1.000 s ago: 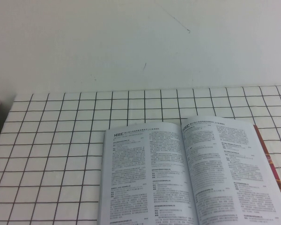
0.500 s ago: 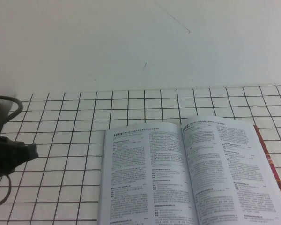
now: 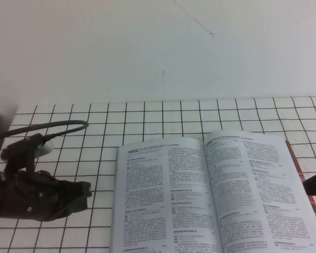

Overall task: Close book
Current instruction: 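Close the open booklet and leave it lying on the table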

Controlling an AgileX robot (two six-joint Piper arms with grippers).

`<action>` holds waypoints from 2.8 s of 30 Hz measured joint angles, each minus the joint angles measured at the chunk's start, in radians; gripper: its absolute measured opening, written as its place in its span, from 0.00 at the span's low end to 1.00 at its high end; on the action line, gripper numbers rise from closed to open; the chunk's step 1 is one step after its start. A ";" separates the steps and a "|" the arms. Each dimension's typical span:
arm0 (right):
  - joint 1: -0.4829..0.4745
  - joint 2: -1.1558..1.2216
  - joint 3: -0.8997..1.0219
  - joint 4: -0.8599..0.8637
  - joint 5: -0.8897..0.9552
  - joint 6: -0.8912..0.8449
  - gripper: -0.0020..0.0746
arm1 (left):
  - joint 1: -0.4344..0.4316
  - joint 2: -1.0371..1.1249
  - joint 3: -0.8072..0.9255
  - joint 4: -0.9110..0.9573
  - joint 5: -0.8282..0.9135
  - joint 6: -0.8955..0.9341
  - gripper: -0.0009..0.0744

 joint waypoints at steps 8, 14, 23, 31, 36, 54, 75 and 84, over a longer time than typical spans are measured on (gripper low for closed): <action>0.185 0.180 0.000 -0.211 -0.099 0.141 0.02 | 0.000 0.204 0.000 -0.207 0.011 0.151 0.01; 0.192 0.295 0.000 -0.263 -0.126 0.183 0.02 | 0.000 0.260 0.000 -0.290 0.004 0.204 0.01; 0.192 0.377 -0.002 -0.266 -0.146 0.183 0.02 | 0.000 0.299 -0.002 -0.364 -0.061 0.305 0.01; 0.192 0.420 -0.010 -0.266 -0.142 0.180 0.02 | 0.000 0.314 -0.002 -0.381 -0.090 0.364 0.01; 0.192 0.424 -0.013 -0.266 -0.137 0.172 0.02 | 0.000 0.315 -0.002 -0.455 -0.111 0.457 0.01; 0.192 0.424 -0.013 -0.258 -0.138 0.166 0.02 | 0.000 0.418 -0.091 -0.500 0.005 0.555 0.01; 0.192 0.424 -0.013 -0.231 -0.141 0.117 0.02 | -0.114 0.491 -0.131 -0.517 0.012 0.597 0.01; 0.192 0.426 -0.013 -0.211 -0.141 0.092 0.02 | -0.231 0.506 -0.243 -0.561 0.035 0.599 0.01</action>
